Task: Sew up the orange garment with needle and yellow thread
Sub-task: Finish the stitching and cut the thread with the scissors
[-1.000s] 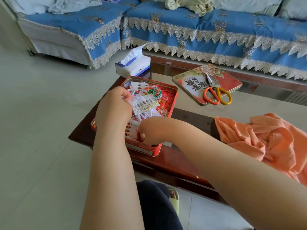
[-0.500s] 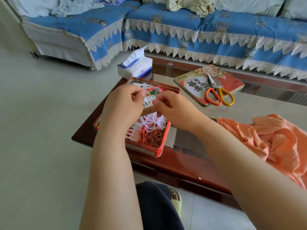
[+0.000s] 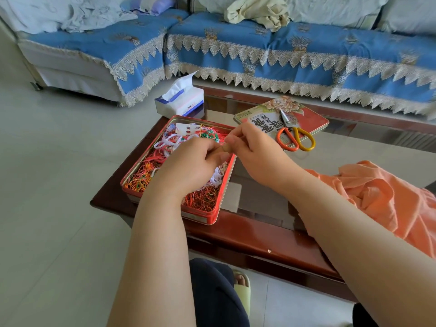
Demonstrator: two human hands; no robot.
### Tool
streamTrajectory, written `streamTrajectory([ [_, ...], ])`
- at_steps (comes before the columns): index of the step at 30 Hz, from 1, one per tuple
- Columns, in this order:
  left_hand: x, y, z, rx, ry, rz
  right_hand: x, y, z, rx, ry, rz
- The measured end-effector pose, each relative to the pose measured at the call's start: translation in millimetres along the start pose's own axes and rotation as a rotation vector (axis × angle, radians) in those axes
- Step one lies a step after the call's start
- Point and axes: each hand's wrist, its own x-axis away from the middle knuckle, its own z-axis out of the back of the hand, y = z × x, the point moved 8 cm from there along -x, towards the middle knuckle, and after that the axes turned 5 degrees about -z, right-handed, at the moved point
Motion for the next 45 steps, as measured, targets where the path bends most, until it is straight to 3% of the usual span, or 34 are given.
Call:
streamTrajectory([
  [4,-1.5,20.4,-9.0,0.042,-0.008,-0.051,18.3,-1.5,21.0,-0.018,-0.025,0.116],
  [7,-0.1,39.1,-19.8,0.098,-0.001,-0.102,30.7,11.9,41.7,-0.097,-0.014,-0.036],
  [9,3.1,49.8,-33.2,0.091,-0.020,-0.135,39.9,21.9,52.4,0.014,0.008,-0.138],
  [11,7.9,60.9,-48.5,0.085,-0.030,-0.166,53.1,26.4,68.2,0.132,0.072,-0.099],
  [14,15.9,67.3,-58.8,0.117,-0.001,-0.187,70.7,33.9,73.8,0.060,-0.035,-0.042],
  [17,20.6,77.7,-67.2,0.125,0.010,-0.218,87.5,52.2,84.2,-0.143,0.007,-0.216],
  [21,22.7,94.7,-85.8,0.060,-0.051,-0.284,103.6,65.2,86.7,-0.039,0.060,-0.234],
  [25,21.0,94.1,-95.2,-0.019,-0.086,-0.273,114.4,77.7,86.6,-0.184,-0.045,-0.216],
  [29,19.8,99.4,-103.0,-0.028,-0.091,-0.269,117.1,92.1,90.2,-0.297,-0.010,-0.379],
  [33,16.9,102.1,-114.7,-0.073,-0.124,-0.275,115.4,97.1,95.8,-0.127,0.013,-0.324],
  [39,14.4,103.8,-116.3,-0.075,-0.099,-0.266,117.6,98.7,101.3,-0.297,-0.011,-0.353],
  [45,14.9,105.4,-126.5,-0.093,-0.159,-0.263,116.0,101.4,89.4,-0.177,-0.012,-0.385],
])
